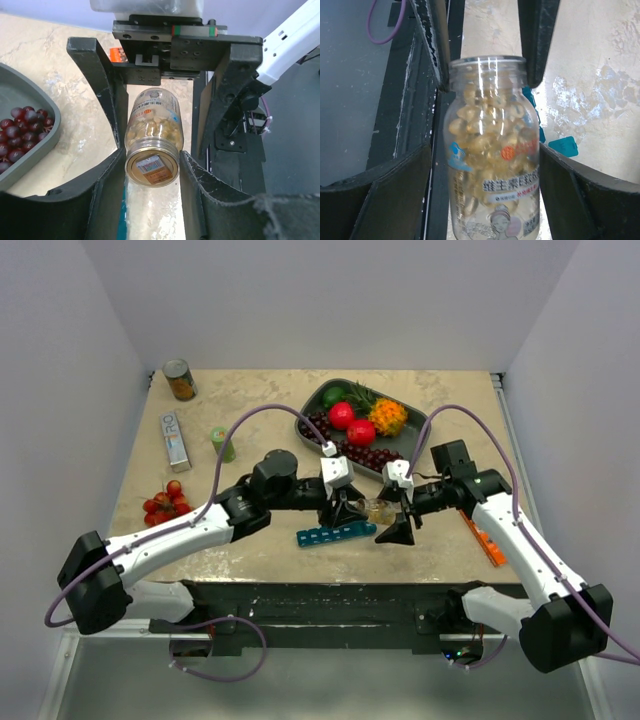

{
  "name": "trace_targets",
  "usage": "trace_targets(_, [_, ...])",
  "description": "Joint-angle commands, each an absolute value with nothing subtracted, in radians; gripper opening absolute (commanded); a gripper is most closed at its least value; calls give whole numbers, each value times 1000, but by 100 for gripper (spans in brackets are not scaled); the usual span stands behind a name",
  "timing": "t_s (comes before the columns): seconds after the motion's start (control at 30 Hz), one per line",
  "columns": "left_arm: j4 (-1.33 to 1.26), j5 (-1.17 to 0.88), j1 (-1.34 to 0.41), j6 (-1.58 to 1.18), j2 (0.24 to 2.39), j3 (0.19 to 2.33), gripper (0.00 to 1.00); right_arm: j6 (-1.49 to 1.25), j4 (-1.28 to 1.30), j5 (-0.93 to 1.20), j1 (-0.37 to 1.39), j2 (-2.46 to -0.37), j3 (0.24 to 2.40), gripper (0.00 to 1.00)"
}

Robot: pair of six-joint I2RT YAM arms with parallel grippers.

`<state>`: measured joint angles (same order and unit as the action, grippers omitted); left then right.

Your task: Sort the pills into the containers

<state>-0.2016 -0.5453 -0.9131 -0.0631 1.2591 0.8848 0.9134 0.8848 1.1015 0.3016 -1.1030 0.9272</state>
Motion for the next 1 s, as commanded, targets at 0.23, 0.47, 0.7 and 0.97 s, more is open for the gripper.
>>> trace_targets(0.23, [198, -479, -920, 81, 1353, 1127, 0, 841, 833, 1112, 311, -1121, 969, 73])
trace_targets(0.47, [178, -489, -920, 63, 1348, 1143, 0, 812, 807, 1112, 324, -1134, 963, 46])
trace_targets(0.7, [17, -468, -914, -50, 1278, 1072, 11, 799, 807, 1152, 328, -1147, 973, 12])
trace_targets(0.97, [-254, -560, -789, -238, 1100, 878, 81, 761, 785, 1206, 311, -1150, 974, 9])
